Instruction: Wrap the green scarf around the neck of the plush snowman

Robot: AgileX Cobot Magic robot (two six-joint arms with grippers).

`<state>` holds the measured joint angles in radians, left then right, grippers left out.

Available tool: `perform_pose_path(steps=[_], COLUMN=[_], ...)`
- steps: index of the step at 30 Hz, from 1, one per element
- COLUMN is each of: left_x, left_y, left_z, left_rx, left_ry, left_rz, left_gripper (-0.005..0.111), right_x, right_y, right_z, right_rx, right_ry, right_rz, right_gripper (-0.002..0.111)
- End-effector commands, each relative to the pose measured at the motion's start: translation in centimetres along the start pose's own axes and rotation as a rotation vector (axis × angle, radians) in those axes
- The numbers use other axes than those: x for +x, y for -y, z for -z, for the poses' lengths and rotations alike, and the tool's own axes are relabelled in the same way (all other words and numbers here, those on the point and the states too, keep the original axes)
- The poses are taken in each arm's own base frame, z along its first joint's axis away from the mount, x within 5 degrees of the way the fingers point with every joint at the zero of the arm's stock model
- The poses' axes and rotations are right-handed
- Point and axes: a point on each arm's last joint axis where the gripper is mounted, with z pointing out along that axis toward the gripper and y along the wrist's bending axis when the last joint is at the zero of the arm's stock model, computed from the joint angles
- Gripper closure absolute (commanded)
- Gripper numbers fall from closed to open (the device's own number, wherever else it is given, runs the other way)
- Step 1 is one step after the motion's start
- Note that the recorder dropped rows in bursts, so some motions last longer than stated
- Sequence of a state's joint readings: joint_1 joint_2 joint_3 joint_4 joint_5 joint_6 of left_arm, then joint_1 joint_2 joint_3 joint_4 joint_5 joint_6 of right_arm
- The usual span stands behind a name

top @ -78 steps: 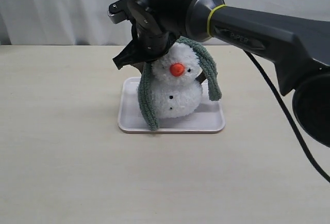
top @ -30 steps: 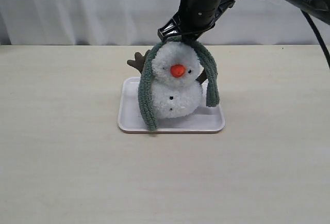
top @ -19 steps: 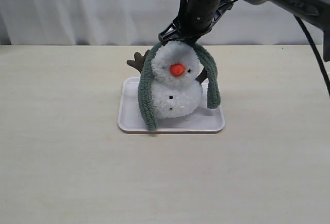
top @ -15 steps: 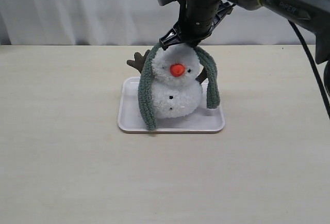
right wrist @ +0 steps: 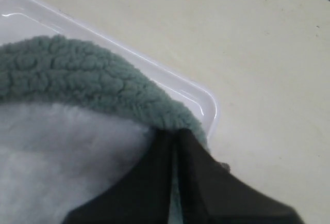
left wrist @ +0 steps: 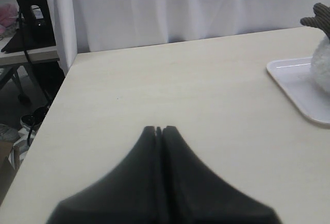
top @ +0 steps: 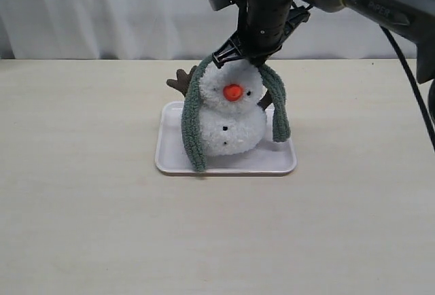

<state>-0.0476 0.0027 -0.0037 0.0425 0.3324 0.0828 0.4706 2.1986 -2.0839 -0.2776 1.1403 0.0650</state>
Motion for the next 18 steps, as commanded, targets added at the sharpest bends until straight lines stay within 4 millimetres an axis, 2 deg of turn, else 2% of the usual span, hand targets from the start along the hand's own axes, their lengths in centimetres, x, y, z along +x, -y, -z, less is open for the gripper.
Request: perform_pose_path(steps=[1,4,7,12,16,18], left_x=[0.0,0.0,0.0,0.0,0.0,0.0], left_y=[0.0,0.0,0.0,0.0,0.0,0.0], left_z=[0.0,0.0,0.0,0.0,0.0,0.0], left_rx=[-0.001,-0.001,-0.001,-0.001,-0.001,-0.001], left_ry=[0.009,0.009,0.009,0.009,0.009,0.009], left_rz=[0.003,0.003,0.003,0.003,0.003,0.003], left_gripper=[0.107,0.107,0.107,0.107,0.107,0.107], right_x=[0.1,0.3,1.1,4.9,8.2,10.2], right_y=[1.3,2.0,3.0,4.6,6.1,6.3], right_z=[4.3,6.3,7.6,7.7,8.1,7.5], right_rx=[0.0,0.013,0.002,-0.052,-0.161,-0.207], right_ry=[0.025,0.048,0.052,-0.041,0.076,0.128], right_rz=[-0.036,-0.043,-0.065,-0.107,-0.143,-0.139], right_gripper=[0.092,0.075,0.061,0.061,0.061,0.061])
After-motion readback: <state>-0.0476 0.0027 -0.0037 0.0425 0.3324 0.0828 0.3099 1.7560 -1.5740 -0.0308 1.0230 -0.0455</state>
